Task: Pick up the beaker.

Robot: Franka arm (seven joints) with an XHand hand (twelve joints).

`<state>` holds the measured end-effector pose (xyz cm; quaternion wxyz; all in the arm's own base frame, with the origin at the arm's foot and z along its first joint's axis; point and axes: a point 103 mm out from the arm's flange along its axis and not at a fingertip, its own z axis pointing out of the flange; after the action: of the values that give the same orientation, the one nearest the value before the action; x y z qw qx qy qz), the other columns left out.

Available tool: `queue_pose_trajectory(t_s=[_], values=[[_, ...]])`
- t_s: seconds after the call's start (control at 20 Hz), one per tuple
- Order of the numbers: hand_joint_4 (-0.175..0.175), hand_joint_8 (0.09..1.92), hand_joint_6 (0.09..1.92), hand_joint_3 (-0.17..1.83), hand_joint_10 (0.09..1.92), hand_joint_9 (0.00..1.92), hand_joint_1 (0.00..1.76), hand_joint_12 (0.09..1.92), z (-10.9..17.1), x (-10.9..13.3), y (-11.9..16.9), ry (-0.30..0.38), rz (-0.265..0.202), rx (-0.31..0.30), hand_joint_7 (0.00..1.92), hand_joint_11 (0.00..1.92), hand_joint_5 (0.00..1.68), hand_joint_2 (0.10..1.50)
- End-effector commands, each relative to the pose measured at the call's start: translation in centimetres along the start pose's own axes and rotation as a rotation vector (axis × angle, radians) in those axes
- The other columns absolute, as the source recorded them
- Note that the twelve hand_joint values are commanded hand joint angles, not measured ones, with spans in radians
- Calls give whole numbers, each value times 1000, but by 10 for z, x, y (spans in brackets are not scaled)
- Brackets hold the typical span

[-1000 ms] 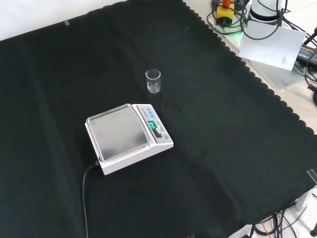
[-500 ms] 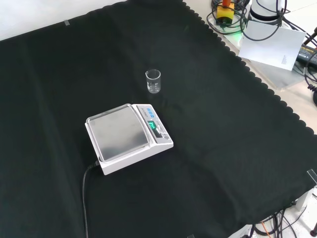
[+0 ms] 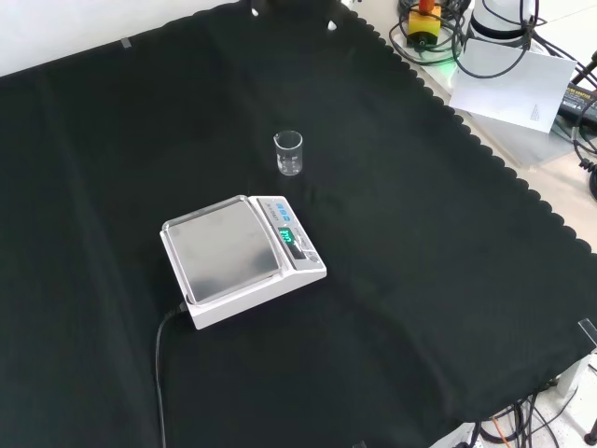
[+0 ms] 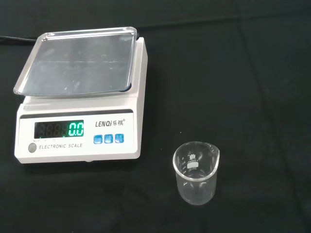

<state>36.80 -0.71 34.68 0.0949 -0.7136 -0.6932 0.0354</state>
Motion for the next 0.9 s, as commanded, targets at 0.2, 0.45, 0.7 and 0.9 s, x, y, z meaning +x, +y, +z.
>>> queue_pose_trajectory(t_s=[0.2, 0.45, 0.7, 0.9], values=[[-17, 677, 196, 385, 780, 404, 532, 1499, 54, -4, 20, 24, 29, 56, 253, 0, 334, 789], [-18, 677, 183, 375, 781, 403, 536, 1482, 63, -3, 25, 30, 30, 72, 252, 0, 341, 793], [-18, 677, 177, 371, 781, 402, 537, 1478, 76, 3, 36, 5, 36, 101, 251, 0, 344, 794], [-18, 676, 175, 369, 780, 401, 539, 1477, 90, 2, 47, 9, 45, 150, 251, 0, 345, 795]])
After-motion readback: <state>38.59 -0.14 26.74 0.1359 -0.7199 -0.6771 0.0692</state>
